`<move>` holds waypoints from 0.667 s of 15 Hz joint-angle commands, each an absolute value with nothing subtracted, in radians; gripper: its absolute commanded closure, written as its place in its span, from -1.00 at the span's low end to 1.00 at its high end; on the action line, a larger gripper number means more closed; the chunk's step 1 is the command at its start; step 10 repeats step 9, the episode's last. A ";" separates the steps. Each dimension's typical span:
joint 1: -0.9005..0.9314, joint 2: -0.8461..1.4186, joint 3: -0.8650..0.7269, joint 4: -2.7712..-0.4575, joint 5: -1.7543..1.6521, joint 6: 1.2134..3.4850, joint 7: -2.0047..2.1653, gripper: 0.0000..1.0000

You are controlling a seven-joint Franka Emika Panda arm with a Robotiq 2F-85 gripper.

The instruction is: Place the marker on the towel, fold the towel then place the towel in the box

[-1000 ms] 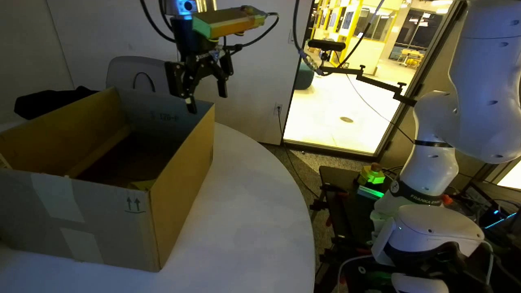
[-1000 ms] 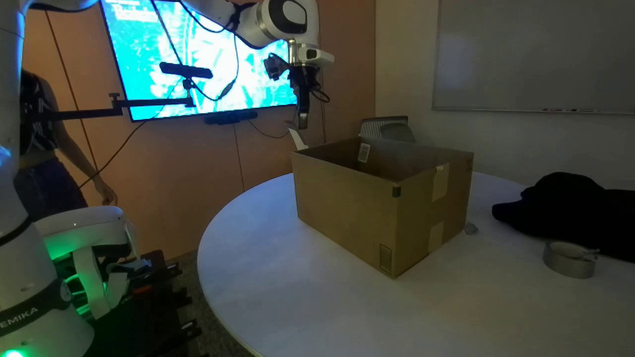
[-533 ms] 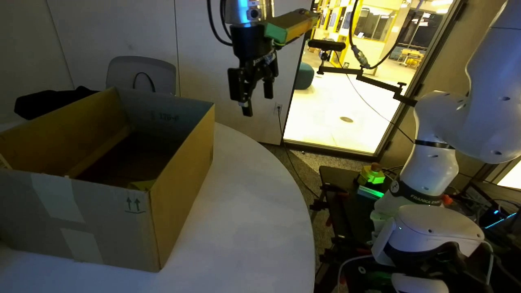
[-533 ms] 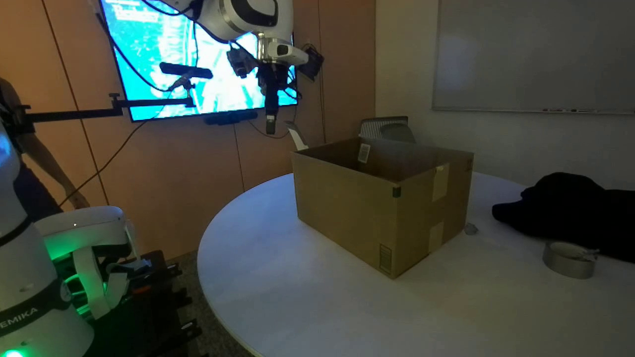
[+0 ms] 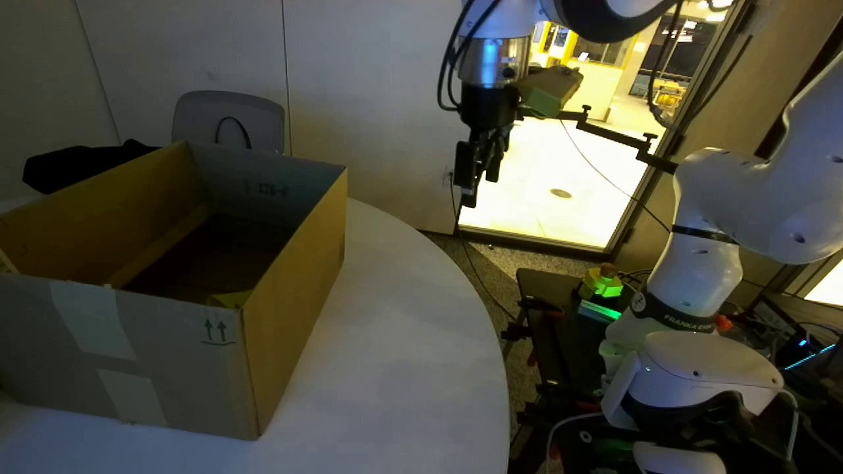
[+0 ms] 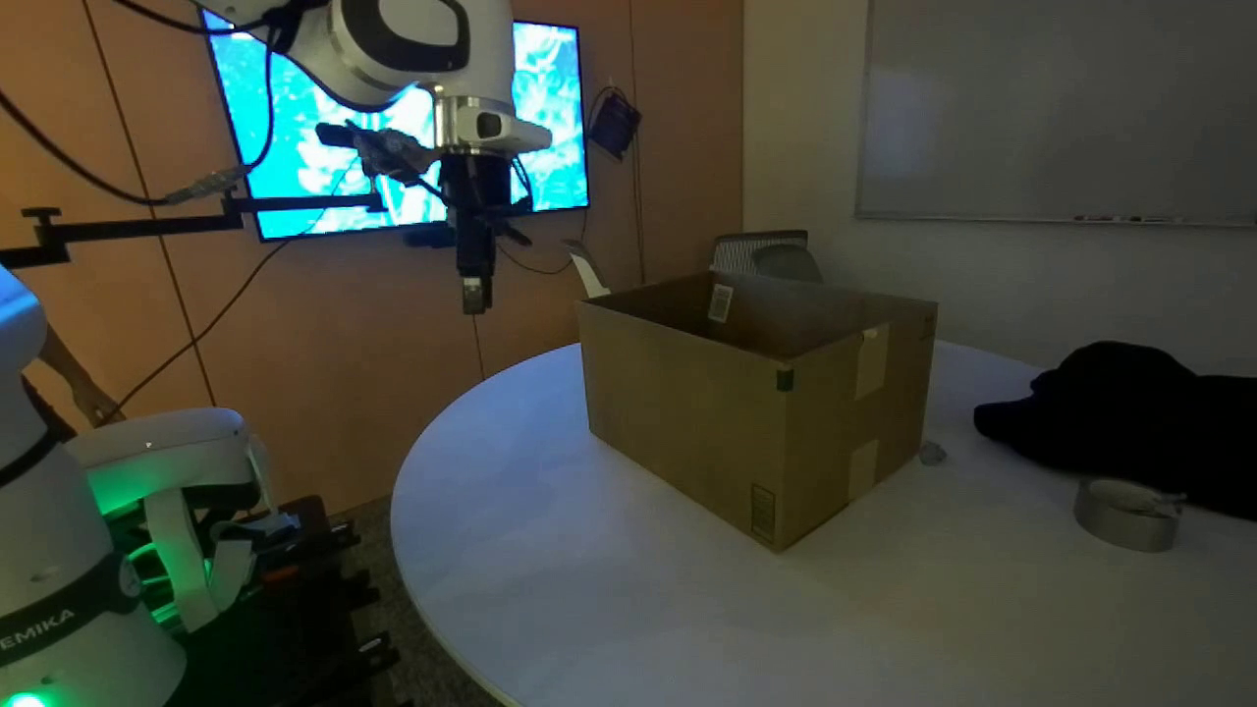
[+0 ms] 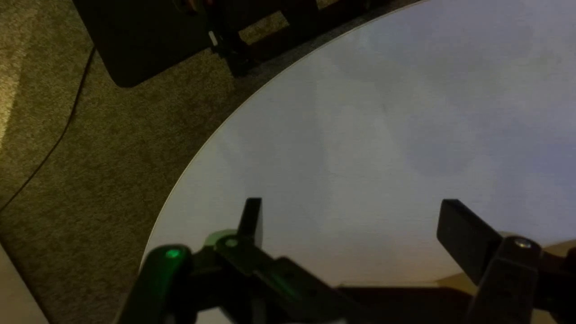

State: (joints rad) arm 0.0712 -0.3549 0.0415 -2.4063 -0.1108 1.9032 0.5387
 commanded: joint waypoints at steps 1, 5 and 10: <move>0.017 -0.573 0.050 -2.662 -0.141 2.081 0.454 -1.00; -0.028 -0.751 0.015 -2.913 -0.138 2.257 0.324 -1.00; -0.053 -0.653 0.048 -2.804 -0.112 2.194 0.331 -1.00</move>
